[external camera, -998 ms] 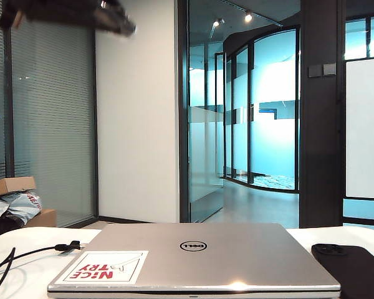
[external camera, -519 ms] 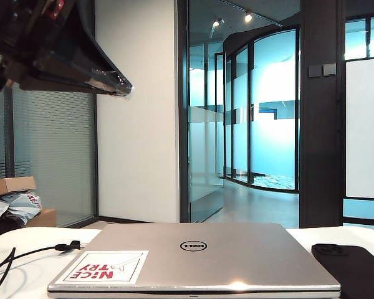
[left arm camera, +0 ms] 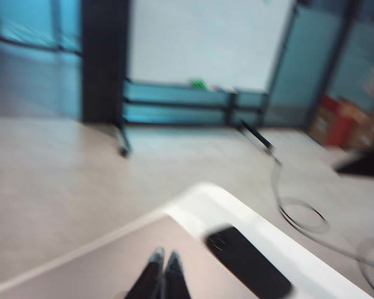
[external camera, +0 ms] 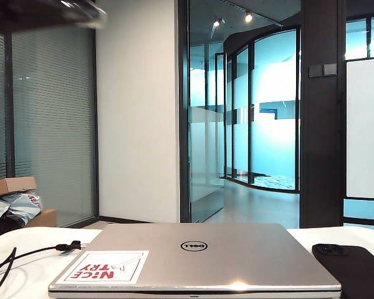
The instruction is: Pick up the charging cable and the phone, plug the charging cable into the charging port on the phone, and finally place them back on the table.
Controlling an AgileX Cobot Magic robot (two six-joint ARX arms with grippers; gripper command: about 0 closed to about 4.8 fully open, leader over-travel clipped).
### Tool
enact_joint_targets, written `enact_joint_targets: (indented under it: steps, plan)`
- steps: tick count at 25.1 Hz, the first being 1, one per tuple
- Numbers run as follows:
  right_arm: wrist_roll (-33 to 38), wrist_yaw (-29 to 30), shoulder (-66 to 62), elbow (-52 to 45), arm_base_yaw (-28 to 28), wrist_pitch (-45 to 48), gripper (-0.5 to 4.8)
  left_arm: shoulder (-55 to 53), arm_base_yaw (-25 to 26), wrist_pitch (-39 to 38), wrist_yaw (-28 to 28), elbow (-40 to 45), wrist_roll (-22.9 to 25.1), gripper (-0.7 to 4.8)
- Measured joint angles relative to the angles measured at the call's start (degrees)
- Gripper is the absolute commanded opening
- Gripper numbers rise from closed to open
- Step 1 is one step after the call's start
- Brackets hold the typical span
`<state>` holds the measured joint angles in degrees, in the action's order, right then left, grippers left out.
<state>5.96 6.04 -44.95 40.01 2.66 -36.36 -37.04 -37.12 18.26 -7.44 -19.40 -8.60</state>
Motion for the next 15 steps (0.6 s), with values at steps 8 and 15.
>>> enact_joint_targets:
  steps: [8, 15]
  plan:
    - [0.0, 0.0, 0.0, 0.0, 0.0, 0.0, -0.05, 13.6, 15.7, -1.3, 0.2, 7.8, 0.6, -0.06]
    - [0.0, 0.0, 0.0, 0.0, 0.0, 0.0, -0.05, 28.2, 26.6, -4.7, 0.1, 17.1, 1.7, -0.06]
